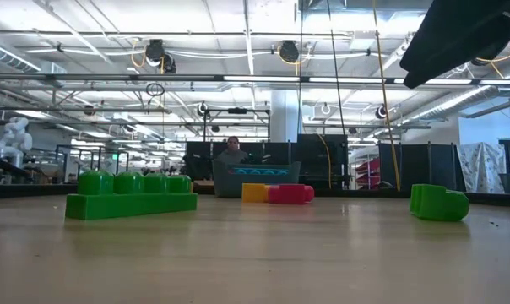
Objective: Sort blocks by size
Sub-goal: Move the green game piece from the edge of the table
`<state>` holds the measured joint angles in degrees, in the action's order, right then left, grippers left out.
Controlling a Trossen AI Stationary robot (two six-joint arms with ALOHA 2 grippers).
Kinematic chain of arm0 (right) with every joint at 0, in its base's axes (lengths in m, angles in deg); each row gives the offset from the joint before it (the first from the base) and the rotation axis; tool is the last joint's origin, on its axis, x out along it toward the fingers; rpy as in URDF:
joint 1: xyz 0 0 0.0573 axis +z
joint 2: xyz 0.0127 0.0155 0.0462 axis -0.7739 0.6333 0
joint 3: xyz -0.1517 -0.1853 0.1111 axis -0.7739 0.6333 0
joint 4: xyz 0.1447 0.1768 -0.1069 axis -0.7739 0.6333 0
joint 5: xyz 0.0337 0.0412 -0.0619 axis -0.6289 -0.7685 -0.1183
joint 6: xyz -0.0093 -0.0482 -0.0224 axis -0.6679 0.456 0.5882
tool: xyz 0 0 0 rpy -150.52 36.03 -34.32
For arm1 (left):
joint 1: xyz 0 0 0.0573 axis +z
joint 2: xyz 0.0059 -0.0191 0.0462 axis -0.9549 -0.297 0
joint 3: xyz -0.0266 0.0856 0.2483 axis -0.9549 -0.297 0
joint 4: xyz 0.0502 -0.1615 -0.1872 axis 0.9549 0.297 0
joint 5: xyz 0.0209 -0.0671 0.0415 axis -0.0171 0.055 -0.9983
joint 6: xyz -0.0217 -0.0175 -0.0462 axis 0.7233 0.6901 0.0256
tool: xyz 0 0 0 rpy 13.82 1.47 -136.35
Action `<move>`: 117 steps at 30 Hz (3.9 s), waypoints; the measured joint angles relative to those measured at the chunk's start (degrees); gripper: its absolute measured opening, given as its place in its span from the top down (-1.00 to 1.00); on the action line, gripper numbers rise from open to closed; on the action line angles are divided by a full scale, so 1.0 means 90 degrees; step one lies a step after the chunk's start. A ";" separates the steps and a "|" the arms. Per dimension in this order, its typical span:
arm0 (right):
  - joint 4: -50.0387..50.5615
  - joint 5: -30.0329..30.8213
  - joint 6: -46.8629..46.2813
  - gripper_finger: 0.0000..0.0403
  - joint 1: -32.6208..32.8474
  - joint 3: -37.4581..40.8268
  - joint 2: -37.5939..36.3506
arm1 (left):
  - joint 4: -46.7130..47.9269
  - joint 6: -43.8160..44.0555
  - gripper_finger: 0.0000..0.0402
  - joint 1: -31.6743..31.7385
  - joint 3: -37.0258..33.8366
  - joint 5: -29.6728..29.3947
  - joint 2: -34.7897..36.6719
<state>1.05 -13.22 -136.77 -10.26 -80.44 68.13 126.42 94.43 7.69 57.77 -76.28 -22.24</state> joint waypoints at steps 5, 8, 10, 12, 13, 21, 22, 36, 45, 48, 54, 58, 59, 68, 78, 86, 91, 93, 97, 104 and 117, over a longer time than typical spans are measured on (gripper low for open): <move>0.0043 0.0064 0.0301 0.00 -0.0143 0.0001 0.0000 | 0.0585 0.0133 -0.48 0.0199 0.0000 -0.0404 0.0000; 0.0084 0.0198 0.0524 0.00 -0.0356 0.0007 0.0000 | 0.0942 0.0130 -0.51 0.0496 0.0000 -0.0818 0.0000; 0.0079 0.0198 0.0677 0.00 -0.0532 0.0071 0.0000 | 0.1020 -0.0120 -0.52 0.0744 0.0000 -0.1116 0.0009; 0.0073 0.0172 0.0792 0.00 -0.0730 0.0185 0.0000 | 0.0939 -0.0522 -0.52 0.1043 0.0000 -0.1387 0.0023; 0.0043 0.0155 0.0830 0.00 -0.0830 0.0261 0.0000 | 0.0901 -0.0714 -0.52 0.1214 0.0000 -0.1511 0.0027; -0.0417 -0.0377 0.1085 0.00 -0.1466 0.1025 0.0002 | -0.0179 -0.2949 -0.52 0.2759 0.0000 -0.1863 0.0034; -0.0565 -0.0396 0.1184 0.00 -0.1507 0.1106 0.0002 | -0.0354 -0.3200 -0.52 0.2960 0.0000 -0.1882 0.0034; -0.1361 -0.0846 0.2717 0.00 -0.2299 0.1356 0.0005 | -0.3565 -0.7154 -0.49 0.5294 0.0000 -0.1608 0.0034; -0.1334 -0.0834 0.3078 0.00 -0.2356 0.1356 0.0005 | -0.5097 -0.9231 -0.49 0.6508 0.0002 -0.0601 -0.0120; -0.1296 -0.0836 0.3193 0.00 -0.2424 0.1356 0.0002 | -0.5439 -0.9699 -0.49 0.6956 0.0008 -0.0148 -0.0213; -0.1509 -0.0859 0.3874 0.00 -0.2757 0.1354 0.0002 | -0.5488 -1.0059 -0.49 0.7555 0.0000 0.0459 -0.0495; -0.1335 -0.1519 0.4091 0.00 -0.2920 0.1349 0.0000 | -0.5369 -1.0033 -0.49 0.7635 0.0000 0.0584 -0.0654; -0.1231 -0.1807 0.4088 0.00 -0.2917 0.1349 0.0000 | -0.5326 -0.9992 -0.49 0.7634 -0.0002 0.0587 -0.0674; 0.0732 -0.2999 0.3379 0.00 -0.2298 0.0993 -0.0282 | -0.6528 -0.9711 -0.49 0.7231 0.0000 0.1084 -0.0888; 0.1639 -0.3203 0.2171 0.02 -0.1792 0.1327 -0.0764 | -0.7012 -0.9449 -0.49 0.6956 0.0000 0.1098 -0.1364; -0.1383 -0.3323 0.2846 0.18 -0.1885 0.2278 -0.0663 | -0.6853 -0.9325 -0.49 0.6689 0.0000 0.1101 -0.1627; -0.2787 -0.2835 0.4185 0.23 -0.2511 0.2350 -0.0544 | -0.6813 -0.9059 -0.49 0.6509 0.0000 0.1102 -0.1613; -0.3355 -0.2825 0.4680 0.23 -0.2835 0.2354 -0.0475 | -0.6832 -0.8990 -0.49 0.6468 0.0000 0.1096 -0.1610; -0.4231 -0.2822 0.5490 0.23 -0.3208 0.2354 -0.0463 | -0.7054 -0.8724 -0.49 0.6424 0.0000 0.1074 -0.1613; -0.3176 -0.3011 0.5269 0.23 -0.3114 0.2141 -0.0951 | -0.7845 -0.9774 -0.49 0.6394 0.0003 0.1364 -0.1662; -0.2831 -0.3342 0.4436 0.23 -0.2794 0.2269 -0.0169 | -0.7756 -0.9833 -0.49 0.6394 0.0007 0.1424 -0.1813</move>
<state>-24.43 -43.31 -96.84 -35.40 -60.01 66.61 56.61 5.93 65.24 57.83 -63.46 -38.56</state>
